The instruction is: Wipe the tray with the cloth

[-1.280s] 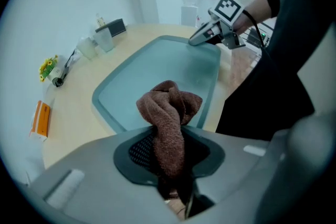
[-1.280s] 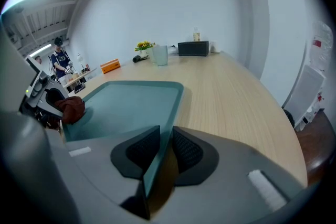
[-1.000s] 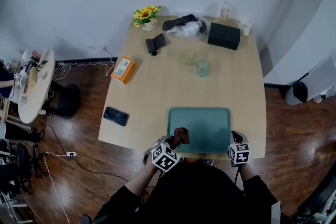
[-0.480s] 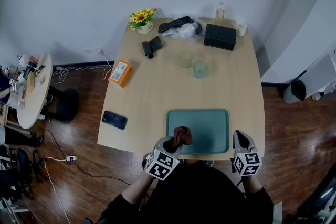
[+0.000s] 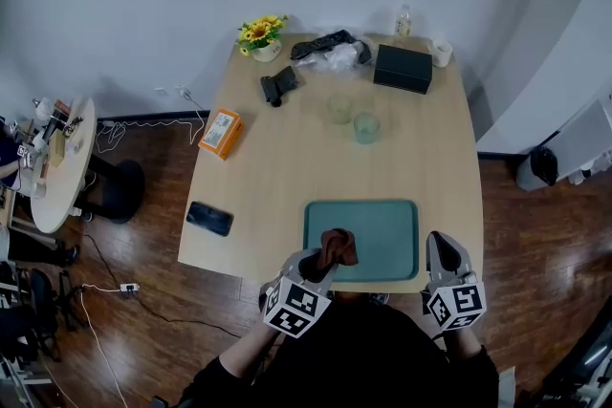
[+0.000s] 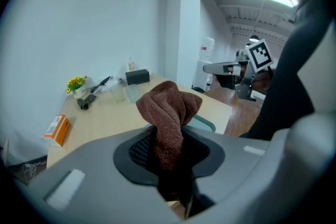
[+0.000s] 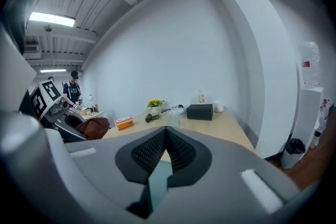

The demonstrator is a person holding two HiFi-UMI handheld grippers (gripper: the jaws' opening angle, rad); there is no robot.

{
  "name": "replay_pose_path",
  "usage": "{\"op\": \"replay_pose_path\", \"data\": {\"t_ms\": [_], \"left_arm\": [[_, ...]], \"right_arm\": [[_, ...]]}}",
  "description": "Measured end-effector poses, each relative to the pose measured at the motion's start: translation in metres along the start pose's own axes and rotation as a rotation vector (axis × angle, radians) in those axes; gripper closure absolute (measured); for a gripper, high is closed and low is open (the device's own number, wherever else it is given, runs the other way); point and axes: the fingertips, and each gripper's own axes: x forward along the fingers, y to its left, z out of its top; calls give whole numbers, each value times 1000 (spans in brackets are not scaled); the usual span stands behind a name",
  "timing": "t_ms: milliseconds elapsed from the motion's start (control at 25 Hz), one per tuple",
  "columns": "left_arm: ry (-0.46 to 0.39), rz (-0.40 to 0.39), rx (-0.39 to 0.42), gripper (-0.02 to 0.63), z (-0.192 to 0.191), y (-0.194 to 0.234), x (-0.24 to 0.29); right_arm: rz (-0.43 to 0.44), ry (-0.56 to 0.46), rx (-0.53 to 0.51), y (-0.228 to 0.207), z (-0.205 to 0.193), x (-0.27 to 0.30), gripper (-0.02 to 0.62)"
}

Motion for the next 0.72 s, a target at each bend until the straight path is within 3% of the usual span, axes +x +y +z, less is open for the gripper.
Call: {"op": "replay_pose_path", "data": {"t_ms": [160,400,600,720], "left_arm": [[-79,17,43,526,24,-1,-11],[-95,12,44,526,25,-2,-8],[-324,76,-9,526,62,24,-35],[-413,116,-18,526,81,35,-54]], "right_arm": [[15,-23,-23,8,9,1,595],[23,-12,-13,10,5,4,595],[15,-8,-12,6,4,4,595],[11,-14,-10,6,6,2,595]]}}
